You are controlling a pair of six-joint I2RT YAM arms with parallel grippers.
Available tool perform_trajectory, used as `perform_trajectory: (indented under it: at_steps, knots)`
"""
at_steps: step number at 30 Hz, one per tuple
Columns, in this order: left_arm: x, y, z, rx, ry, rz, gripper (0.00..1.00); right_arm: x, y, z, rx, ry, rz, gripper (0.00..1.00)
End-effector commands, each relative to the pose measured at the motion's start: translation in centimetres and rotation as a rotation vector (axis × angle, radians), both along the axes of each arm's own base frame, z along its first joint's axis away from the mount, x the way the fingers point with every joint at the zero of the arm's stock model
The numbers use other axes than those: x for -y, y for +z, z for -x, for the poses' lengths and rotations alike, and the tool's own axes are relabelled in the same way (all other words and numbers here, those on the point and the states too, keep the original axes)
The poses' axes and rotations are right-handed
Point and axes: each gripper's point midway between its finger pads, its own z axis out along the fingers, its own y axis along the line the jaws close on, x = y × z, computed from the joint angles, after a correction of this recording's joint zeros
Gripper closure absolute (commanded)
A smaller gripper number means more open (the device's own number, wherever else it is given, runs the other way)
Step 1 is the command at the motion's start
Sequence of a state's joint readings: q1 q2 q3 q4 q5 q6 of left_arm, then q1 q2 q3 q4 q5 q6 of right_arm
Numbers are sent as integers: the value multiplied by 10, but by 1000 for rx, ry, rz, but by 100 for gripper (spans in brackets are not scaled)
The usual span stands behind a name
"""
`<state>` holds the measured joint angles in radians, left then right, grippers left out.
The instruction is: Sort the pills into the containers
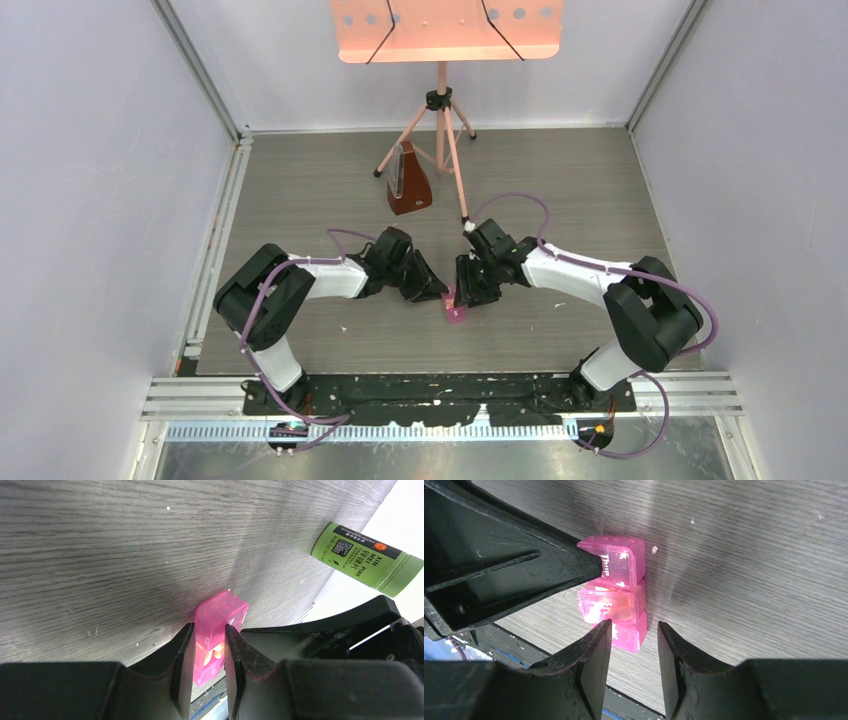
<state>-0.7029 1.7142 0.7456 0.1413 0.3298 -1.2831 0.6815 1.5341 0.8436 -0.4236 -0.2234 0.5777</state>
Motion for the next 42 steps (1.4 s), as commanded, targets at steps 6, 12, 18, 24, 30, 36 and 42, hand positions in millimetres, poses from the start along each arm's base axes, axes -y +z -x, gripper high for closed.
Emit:
perform_trajectory:
  at_steps: [6, 12, 18, 24, 30, 36, 42]
  knots:
    - [-22, -37, 16, -86, 19, -131, 73, -12, 7, -25, 84, -36, 15, 54]
    - [-23, -38, 17, -89, 19, -134, 74, -10, 2, -24, 96, -28, 65, 53]
    - [-23, -39, 18, -94, 18, -138, 74, -7, 4, -28, 136, -51, 101, 53]
    - [-24, -40, 19, -97, 17, -140, 74, -1, 1, -34, 175, -84, 150, 51]
    - [-24, -41, 19, -100, 18, -143, 75, 5, -8, -31, 178, -81, 217, 51]
    - [-25, -41, 20, -104, 17, -145, 75, 8, -5, -32, 207, -73, 273, 51]
    - [-25, -41, 20, -103, 17, -144, 75, -9, 14, -38, 243, -77, 180, 49]
